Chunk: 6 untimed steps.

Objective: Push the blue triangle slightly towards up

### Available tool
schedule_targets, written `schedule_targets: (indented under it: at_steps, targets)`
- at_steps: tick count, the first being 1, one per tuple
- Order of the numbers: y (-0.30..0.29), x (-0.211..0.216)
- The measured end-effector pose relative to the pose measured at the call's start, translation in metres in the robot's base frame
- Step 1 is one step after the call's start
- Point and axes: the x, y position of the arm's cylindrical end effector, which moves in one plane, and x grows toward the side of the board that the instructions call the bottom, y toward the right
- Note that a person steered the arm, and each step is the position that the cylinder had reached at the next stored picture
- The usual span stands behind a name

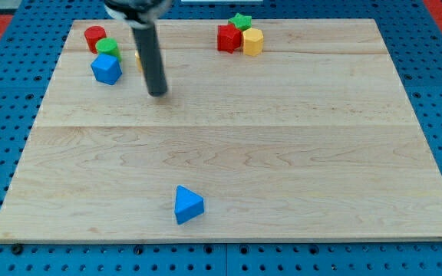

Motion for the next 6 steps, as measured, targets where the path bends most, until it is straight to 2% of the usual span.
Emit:
schedule_targets:
  at_steps: [2, 3, 4, 5, 6]
  targets:
    - [0.125, 0.095]
    - [0.130, 0.162]
    - [0.106, 0.193]
    - [0.040, 0.193]
    - [-0.017, 0.175]
